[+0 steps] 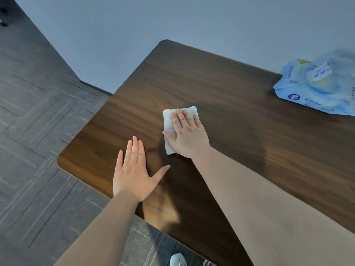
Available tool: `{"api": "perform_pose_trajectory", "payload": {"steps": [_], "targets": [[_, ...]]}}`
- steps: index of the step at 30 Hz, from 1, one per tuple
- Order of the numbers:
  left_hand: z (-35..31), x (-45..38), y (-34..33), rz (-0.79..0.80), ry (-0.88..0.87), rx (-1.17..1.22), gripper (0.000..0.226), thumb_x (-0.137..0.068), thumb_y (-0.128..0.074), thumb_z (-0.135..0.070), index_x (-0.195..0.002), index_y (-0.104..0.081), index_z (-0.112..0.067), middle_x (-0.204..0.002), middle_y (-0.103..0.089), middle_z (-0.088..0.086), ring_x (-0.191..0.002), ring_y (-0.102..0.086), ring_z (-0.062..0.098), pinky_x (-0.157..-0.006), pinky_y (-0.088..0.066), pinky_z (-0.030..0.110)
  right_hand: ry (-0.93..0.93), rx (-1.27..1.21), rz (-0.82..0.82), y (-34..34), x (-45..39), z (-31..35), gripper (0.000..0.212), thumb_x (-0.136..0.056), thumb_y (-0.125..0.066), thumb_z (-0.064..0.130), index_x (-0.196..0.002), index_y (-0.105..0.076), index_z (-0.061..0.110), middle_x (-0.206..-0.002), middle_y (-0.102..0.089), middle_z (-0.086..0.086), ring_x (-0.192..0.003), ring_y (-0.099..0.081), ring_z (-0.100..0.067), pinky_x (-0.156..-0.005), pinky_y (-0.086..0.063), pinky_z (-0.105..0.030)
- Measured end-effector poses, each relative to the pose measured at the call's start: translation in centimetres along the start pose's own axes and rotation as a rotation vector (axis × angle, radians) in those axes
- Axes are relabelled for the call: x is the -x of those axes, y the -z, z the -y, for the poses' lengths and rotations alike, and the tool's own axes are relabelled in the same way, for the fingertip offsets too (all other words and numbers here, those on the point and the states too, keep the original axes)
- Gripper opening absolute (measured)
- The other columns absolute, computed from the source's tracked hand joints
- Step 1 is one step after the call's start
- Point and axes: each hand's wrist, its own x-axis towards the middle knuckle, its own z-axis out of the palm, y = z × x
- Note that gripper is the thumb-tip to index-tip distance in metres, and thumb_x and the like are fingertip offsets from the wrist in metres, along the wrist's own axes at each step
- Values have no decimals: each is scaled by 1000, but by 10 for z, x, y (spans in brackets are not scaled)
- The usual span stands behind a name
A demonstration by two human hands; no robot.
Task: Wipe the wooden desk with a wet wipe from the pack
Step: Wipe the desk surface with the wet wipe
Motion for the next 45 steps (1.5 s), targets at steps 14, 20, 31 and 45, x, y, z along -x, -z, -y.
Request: {"api": "perform_pose_trajectory", "payload": {"steps": [14, 20, 31, 45], "targets": [[5, -2, 5, 100, 2, 99, 95, -74, 1, -79, -145, 26, -20, -151, 33, 1, -139, 31, 20, -118, 10, 41, 100, 9, -25, -15, -101, 121, 68, -96, -16, 57, -151, -6, 18, -161, -4, -2, -148, 0, -22, -119, 2, -44], [9, 11, 1, -69, 36, 208, 96, -72, -2, -72, -151, 2, -18, -160, 5, -2, -145, 11, 13, -119, 6, 33, 161, 27, -26, -16, -95, 117, 68, -96, -16, 58, -151, -6, 18, -161, -7, -2, -148, -2, -22, -119, 1, -44], [18, 19, -5, -24, 156, 142, 127, -57, -8, -95, -149, 4, -8, -160, 5, 8, -146, 8, 20, -116, 4, 34, 31, -61, 22, -11, 10, 69, 71, -95, -13, 60, -152, 0, 19, -161, 5, 1, -147, 9, -16, -119, 5, -39], [-99, 59, -5, -8, -462, -36, 95, -76, -2, -79, -142, 20, -15, -160, 10, 2, -145, 12, 16, -117, 5, 36, -576, -8, 15, -5, 236, -115, 73, -92, -4, 63, -150, 13, 21, -159, 14, 5, -145, 14, -11, -119, 7, -35]]}}
